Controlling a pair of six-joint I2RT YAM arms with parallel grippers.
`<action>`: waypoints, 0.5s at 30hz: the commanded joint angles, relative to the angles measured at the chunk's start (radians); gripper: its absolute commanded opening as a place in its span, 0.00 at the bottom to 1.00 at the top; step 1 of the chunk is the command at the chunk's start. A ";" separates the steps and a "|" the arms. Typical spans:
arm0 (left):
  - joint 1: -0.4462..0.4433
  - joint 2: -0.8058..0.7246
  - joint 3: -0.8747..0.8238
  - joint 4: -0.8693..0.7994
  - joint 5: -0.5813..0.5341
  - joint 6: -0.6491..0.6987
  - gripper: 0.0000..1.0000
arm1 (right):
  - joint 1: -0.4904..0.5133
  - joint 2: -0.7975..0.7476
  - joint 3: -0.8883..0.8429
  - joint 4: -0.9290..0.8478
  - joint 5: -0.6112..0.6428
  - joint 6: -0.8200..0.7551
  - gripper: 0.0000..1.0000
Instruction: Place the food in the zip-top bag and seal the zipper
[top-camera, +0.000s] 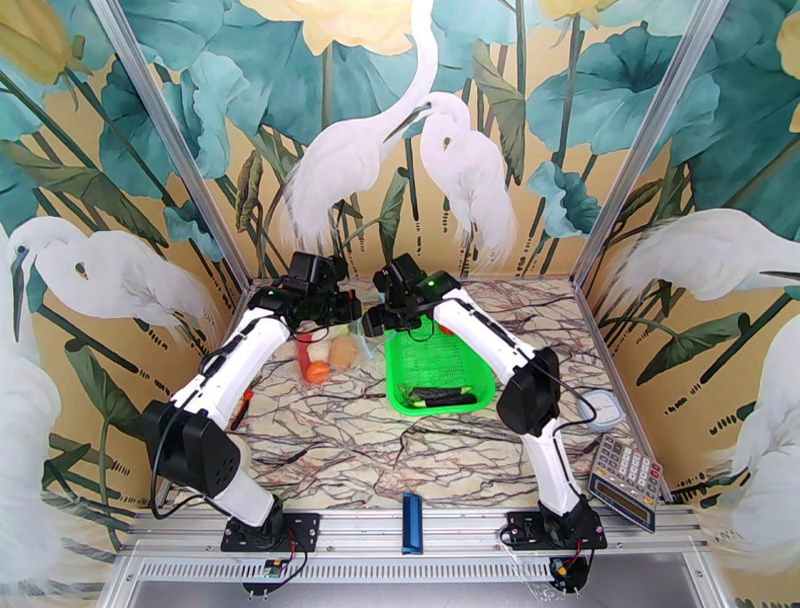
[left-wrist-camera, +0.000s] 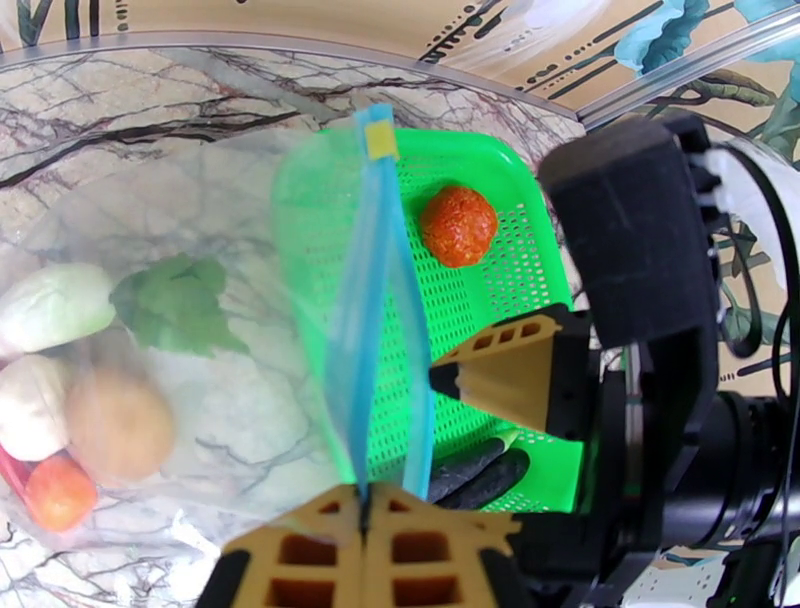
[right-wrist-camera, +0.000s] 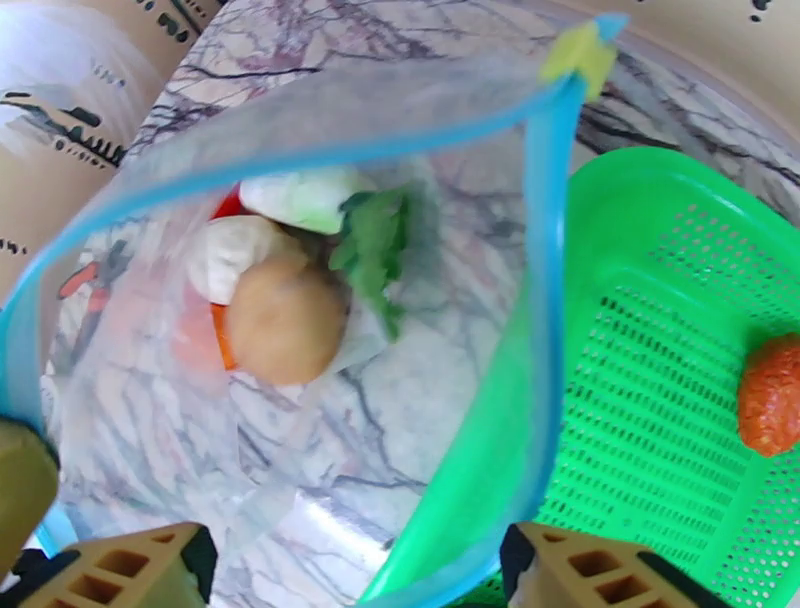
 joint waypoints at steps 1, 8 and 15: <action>-0.004 -0.038 -0.014 -0.005 0.006 0.010 0.00 | -0.026 -0.103 -0.040 0.040 0.121 -0.014 0.81; -0.004 -0.048 -0.047 0.002 0.012 0.017 0.00 | -0.146 -0.120 -0.154 0.014 0.282 -0.082 0.81; -0.004 -0.046 -0.052 -0.001 0.012 0.020 0.00 | -0.229 -0.008 -0.128 0.024 0.386 -0.150 0.86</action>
